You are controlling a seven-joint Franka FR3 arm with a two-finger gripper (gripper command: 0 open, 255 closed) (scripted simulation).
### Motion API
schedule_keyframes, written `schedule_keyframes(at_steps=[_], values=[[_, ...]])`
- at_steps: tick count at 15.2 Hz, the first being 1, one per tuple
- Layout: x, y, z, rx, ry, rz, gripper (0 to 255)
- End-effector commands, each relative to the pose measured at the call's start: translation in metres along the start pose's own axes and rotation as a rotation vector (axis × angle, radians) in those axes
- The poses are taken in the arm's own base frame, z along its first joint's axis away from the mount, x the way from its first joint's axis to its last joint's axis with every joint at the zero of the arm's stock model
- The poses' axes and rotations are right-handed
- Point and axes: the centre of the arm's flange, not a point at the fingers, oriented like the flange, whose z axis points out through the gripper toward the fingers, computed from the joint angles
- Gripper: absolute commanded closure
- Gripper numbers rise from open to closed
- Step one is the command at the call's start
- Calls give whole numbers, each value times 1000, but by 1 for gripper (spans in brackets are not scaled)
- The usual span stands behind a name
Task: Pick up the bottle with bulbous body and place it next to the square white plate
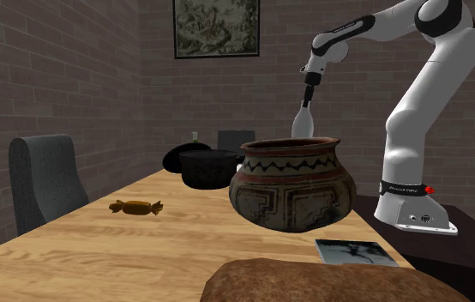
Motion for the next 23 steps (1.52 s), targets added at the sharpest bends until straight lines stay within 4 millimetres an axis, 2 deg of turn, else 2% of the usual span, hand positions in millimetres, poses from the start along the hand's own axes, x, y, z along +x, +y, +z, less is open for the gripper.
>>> schedule_keyframes(at_steps=[1, 23], values=[[-3, 0, 10, -1, 1, 0, 255], [-29, 3, 123, -1, 1, 0, 255]])
